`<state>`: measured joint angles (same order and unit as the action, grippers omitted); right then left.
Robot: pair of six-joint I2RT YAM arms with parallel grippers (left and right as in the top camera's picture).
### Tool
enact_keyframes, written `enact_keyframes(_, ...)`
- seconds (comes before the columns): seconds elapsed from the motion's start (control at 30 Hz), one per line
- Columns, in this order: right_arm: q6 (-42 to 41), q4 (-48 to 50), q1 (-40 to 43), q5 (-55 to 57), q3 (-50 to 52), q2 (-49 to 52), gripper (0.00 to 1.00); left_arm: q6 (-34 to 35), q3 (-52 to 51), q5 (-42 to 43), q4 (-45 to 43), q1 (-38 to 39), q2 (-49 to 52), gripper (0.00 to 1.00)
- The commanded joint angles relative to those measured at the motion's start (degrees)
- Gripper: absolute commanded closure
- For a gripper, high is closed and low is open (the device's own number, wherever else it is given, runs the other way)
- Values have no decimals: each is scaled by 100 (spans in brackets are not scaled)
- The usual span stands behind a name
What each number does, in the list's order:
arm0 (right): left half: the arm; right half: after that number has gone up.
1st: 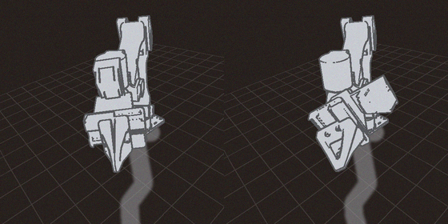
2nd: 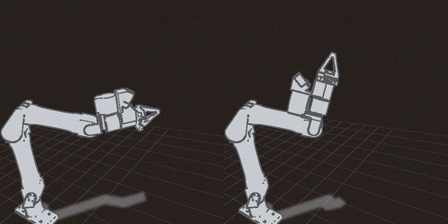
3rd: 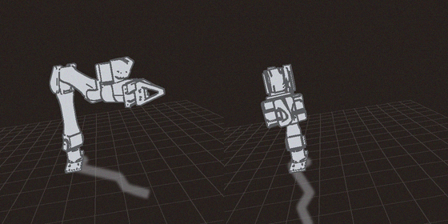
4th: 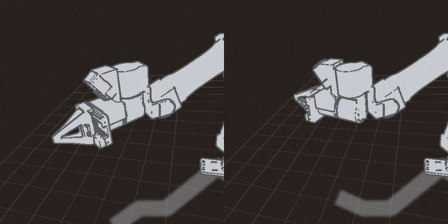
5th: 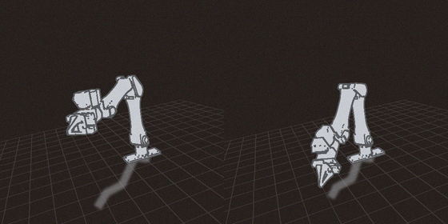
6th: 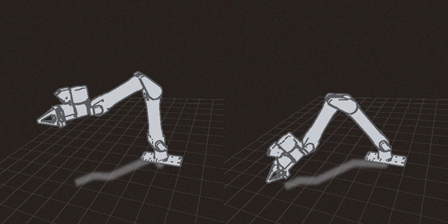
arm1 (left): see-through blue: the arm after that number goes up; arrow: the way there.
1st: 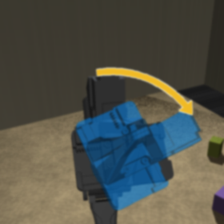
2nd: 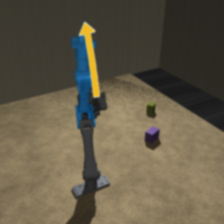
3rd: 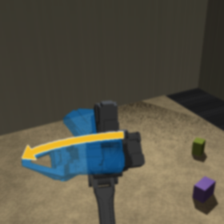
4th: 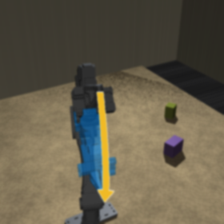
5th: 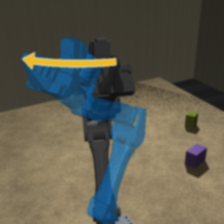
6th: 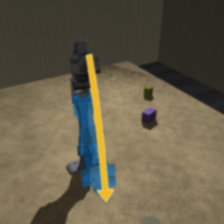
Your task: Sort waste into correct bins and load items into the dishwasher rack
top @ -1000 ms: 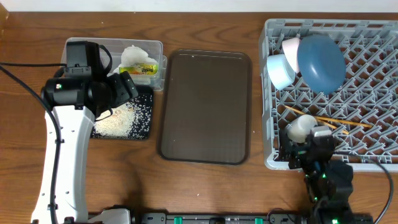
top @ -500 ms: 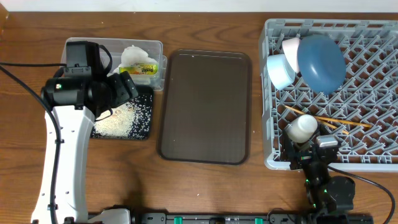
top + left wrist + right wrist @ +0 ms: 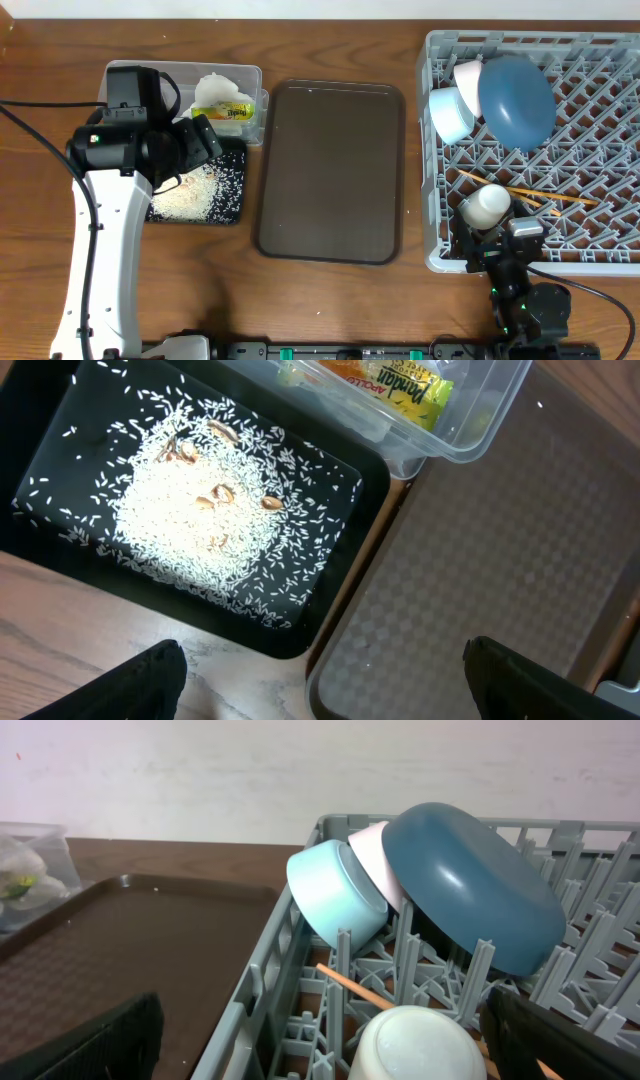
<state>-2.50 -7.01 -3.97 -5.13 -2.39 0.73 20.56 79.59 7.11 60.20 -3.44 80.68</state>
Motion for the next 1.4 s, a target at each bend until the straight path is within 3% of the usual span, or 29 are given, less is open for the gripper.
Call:
enact_keyframes(0.0,-44,0,35,39,63,-42,1,-57,101,-31,20,-24,55,8)
enact_keyframes(0.43,-42,0,35,39,63,-42,1,-66,13,-90,0,-9,-278,8)
enact_keyframes(0.5,-42,0,35,39,63,-42,1,-426,-247,66,-411,72,-542,9)
enact_keyframes(0.67,-42,0,35,39,63,-42,1,-1823,-1539,754,-2149,306,-1602,8)
enact_keyframes(0.87,-44,0,35,39,63,-42,1,-2031,-3877,787,-4188,310,-3368,9)
enact_keyframes(0.97,-42,0,35,39,63,-42,1,-2103,-4843,726,-4791,310,-4181,9)
enact_keyframes(1.17,-42,0,35,39,63,-42,1,-2100,-6325,632,-5359,310,-5799,9)
enact_keyframes(1.37,-44,0,35,39,63,-42,1,-2096,-6981,588,-5375,310,-6728,8)
